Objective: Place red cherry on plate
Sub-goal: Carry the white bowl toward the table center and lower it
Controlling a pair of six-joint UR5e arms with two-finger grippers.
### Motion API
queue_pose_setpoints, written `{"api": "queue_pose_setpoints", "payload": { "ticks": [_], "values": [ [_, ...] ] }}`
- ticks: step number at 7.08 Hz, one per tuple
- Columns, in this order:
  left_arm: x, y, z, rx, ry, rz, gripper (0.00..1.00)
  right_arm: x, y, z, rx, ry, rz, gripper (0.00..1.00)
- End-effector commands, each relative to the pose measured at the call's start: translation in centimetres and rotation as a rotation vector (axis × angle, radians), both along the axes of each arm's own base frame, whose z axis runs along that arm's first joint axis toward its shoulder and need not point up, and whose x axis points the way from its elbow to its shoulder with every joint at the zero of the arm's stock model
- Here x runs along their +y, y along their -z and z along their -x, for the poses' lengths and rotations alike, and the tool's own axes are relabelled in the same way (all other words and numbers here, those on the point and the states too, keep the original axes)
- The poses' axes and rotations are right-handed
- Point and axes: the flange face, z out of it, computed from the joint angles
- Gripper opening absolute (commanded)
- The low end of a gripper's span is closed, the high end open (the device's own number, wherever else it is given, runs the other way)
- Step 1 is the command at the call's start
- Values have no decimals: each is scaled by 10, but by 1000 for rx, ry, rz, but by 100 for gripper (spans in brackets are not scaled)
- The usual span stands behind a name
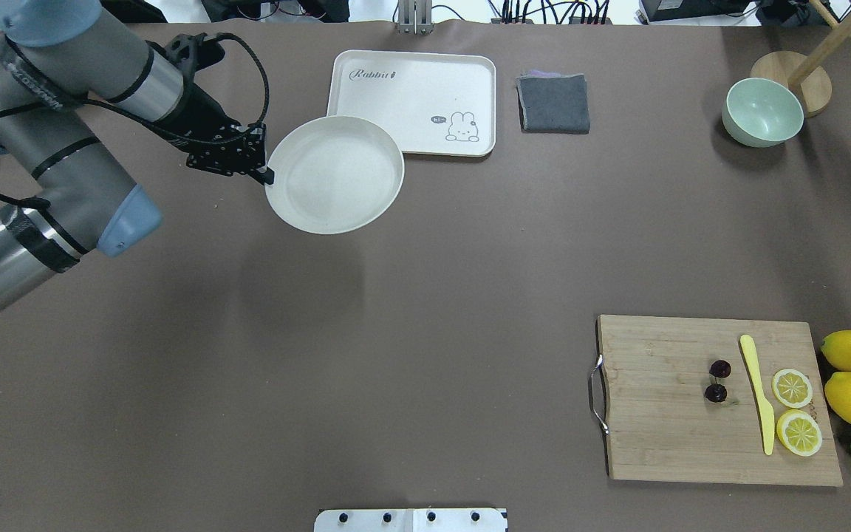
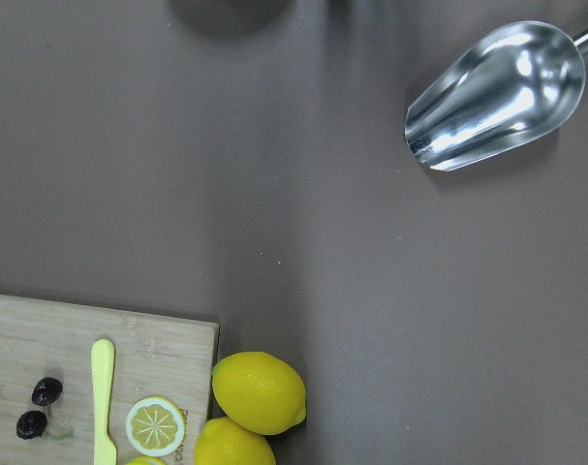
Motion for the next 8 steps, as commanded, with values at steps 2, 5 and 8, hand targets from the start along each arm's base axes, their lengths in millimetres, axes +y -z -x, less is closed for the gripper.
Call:
{"api": "queue_pose_setpoints", "payload": {
  "ticks": [2,5,8],
  "values": [
    [47,16,-69,-84,27,-55,0,2,0,-3,0,-8,3,100],
    [93,13,-120,-112,26,-50,0,4,-1,-4,-1,-13,9,100],
    [131,14,-156,-131,49,-67,0,8,-4,-8,-1,-22,17,100]
  ]
}}
